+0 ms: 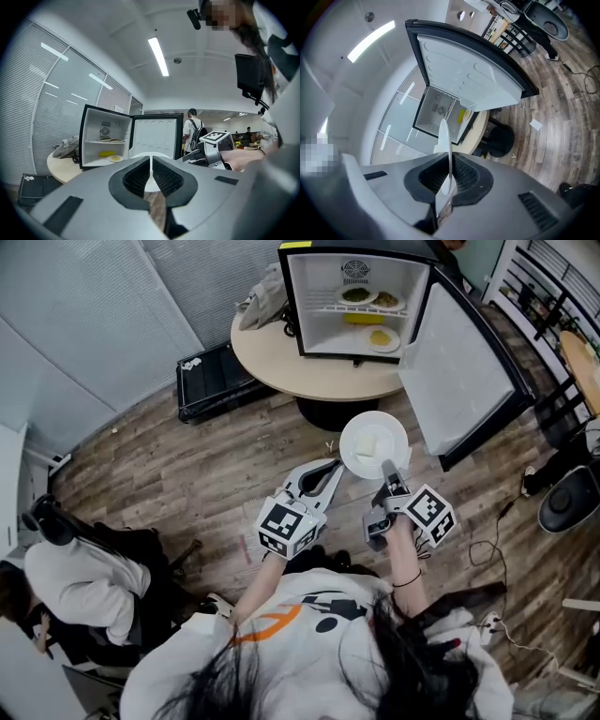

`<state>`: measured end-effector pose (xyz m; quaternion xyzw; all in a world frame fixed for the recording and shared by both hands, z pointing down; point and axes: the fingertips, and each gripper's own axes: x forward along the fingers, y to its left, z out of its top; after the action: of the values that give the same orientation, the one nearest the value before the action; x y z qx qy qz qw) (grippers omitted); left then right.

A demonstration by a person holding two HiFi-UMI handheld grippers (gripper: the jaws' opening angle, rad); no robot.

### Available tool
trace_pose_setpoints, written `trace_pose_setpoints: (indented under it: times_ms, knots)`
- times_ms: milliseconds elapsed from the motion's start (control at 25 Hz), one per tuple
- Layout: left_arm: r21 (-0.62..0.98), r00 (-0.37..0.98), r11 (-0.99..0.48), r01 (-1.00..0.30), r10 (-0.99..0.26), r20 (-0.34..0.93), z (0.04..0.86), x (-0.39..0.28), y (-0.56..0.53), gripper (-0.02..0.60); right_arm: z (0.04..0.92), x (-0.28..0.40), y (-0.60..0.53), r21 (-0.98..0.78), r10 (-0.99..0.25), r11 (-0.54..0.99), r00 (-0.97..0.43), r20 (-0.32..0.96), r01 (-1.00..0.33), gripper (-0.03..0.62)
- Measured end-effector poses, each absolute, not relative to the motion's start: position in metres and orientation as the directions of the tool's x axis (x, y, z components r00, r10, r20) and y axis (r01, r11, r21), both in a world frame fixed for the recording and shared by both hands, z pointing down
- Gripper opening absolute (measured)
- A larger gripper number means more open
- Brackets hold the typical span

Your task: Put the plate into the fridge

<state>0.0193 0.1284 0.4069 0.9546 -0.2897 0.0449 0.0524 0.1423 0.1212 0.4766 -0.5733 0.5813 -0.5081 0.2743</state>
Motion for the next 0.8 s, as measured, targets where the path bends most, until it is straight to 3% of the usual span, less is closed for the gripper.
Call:
trace_pose_setpoints:
  times_ms: [800]
  knots:
    - [0.092,0.788,-0.784,-0.614,-0.601,0.136,0.424,0.027,0.121,0.012,0.493,0.145,0.105,-0.902,-0.916,-0.160,-0.280,0.287,-0.400,0.026]
